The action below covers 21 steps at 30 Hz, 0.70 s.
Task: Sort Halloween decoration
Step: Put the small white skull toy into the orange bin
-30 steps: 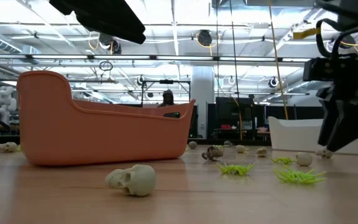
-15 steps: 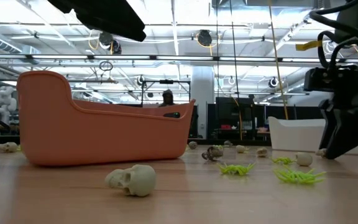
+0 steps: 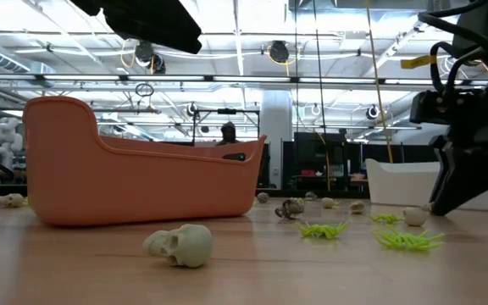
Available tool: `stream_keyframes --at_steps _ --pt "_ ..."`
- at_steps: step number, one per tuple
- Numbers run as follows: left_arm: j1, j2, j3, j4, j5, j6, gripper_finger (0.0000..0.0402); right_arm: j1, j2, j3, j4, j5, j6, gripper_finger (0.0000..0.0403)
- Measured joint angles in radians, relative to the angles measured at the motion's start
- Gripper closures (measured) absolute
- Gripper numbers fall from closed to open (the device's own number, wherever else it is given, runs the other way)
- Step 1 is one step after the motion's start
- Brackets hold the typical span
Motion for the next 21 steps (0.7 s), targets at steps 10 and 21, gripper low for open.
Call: stream_keyframes --at_steps 10,21 --pt "0.017 0.0 0.0 0.013 0.0 0.008 0.0191 0.028 0.003 -0.003 0.291 -0.034 -0.135 0.0381" --pt "0.025 0.0 0.0 0.053 0.005 0.032 0.0191 0.073 0.016 -0.001 0.748 -0.032 -0.334 0.0381"
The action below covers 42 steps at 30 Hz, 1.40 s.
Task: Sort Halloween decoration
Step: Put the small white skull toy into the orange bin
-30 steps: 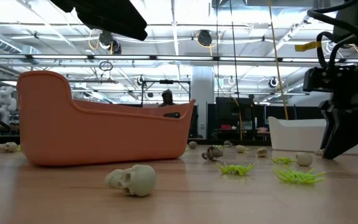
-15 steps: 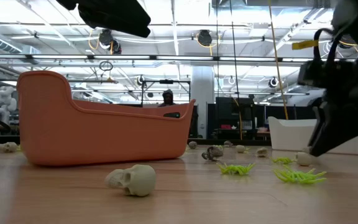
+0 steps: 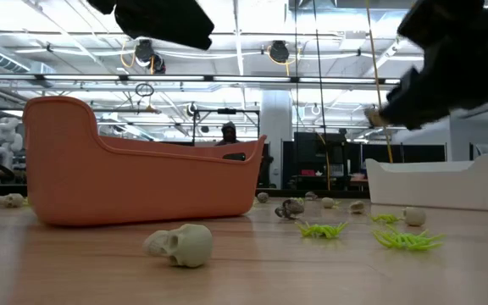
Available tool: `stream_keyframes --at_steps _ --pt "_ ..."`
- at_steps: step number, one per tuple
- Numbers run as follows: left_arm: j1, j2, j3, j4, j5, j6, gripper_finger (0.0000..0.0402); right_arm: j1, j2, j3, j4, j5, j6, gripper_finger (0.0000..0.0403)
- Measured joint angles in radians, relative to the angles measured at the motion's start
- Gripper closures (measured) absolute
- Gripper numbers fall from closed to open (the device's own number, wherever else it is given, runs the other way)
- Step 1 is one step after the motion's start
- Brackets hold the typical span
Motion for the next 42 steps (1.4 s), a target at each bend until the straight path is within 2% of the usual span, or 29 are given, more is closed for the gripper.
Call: stream_keyframes --at_steps 9,16,22,34,42 --pt "0.0 0.0 0.0 0.046 0.003 0.072 0.0192 0.009 0.001 0.0 0.198 0.0 -0.113 0.0381" --pt "0.0 0.0 0.0 0.046 0.003 0.072 0.0192 0.009 0.001 0.0 0.324 -0.001 -0.164 0.0381" --pt "0.0 0.0 0.0 0.046 0.003 0.072 0.0192 0.009 0.001 0.001 0.334 -0.001 -0.267 0.0381" --pt "0.0 0.0 0.0 0.046 0.003 0.072 0.0192 0.009 0.001 0.001 0.334 -0.001 -0.678 0.038" --pt "0.0 0.0 0.0 0.046 0.003 0.072 0.0192 0.009 0.001 0.001 0.334 -0.001 -0.822 0.038"
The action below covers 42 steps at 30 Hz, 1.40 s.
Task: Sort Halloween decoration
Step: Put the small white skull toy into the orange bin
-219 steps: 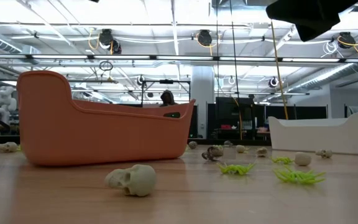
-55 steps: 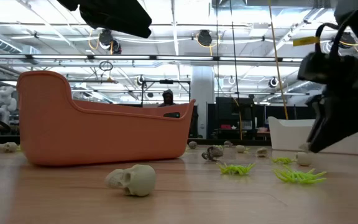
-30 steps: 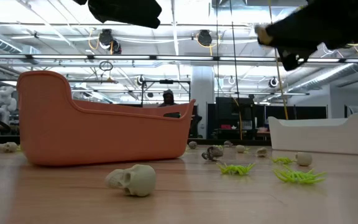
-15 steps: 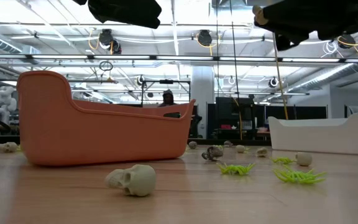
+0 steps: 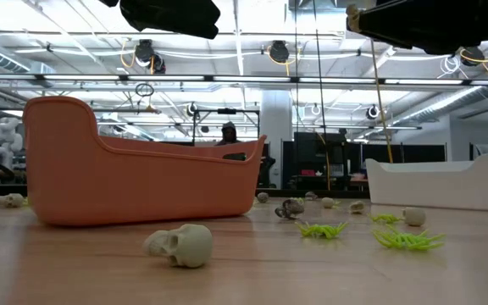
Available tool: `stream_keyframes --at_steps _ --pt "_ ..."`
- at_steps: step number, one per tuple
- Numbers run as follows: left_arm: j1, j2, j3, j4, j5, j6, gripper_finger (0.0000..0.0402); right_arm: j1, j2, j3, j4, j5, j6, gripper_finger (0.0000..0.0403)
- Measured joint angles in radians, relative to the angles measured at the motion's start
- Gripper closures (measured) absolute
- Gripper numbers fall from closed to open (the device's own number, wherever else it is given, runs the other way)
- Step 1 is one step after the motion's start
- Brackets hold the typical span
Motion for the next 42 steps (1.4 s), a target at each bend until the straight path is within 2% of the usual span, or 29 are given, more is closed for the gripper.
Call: stream_keyframes --at_steps 15,36,42 --pt "-0.003 0.0 0.0 0.0 0.0 0.0 0.0192 0.0 0.0 0.0 -0.008 0.001 0.01 0.038" --pt "-0.005 0.0 0.0 0.001 0.0 0.01 0.0191 0.0 0.0 0.0 -0.008 0.002 0.596 0.038" --pt "-0.004 0.0 0.0 0.059 0.026 0.104 0.0192 0.0 -0.001 0.0 -0.015 0.001 0.749 0.038"
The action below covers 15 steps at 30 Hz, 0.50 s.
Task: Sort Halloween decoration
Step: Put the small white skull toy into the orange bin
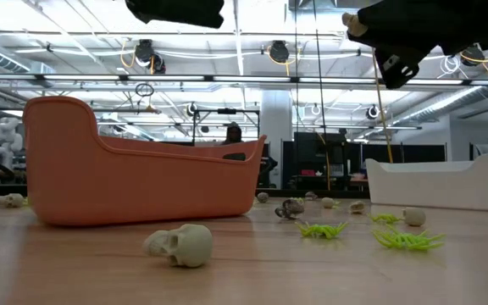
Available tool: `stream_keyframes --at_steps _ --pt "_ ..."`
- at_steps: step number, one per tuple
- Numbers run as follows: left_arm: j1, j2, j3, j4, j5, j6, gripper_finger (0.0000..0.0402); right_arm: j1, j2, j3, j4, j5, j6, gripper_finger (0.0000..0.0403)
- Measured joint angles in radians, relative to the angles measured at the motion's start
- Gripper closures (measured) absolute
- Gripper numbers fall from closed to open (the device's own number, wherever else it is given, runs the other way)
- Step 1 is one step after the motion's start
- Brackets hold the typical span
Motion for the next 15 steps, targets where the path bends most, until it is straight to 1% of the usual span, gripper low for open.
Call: stream_keyframes --at_steps 3,8,12,15 --pt "0.0 0.0 0.0 0.044 0.027 0.065 0.0191 0.0 0.0 0.0 -0.026 0.0 0.064 0.038" --pt "0.0 0.0 0.0 0.092 0.067 0.153 0.0192 0.0 0.0 0.0 -0.072 -0.001 0.127 0.038" --pt "0.007 0.0 0.0 0.118 0.099 0.236 0.0191 0.0 0.0 0.0 -0.075 -0.001 0.133 0.038" --pt "0.024 0.0 0.0 0.124 0.117 0.25 0.0191 0.0 0.0 0.0 -0.076 -0.001 0.129 0.038"
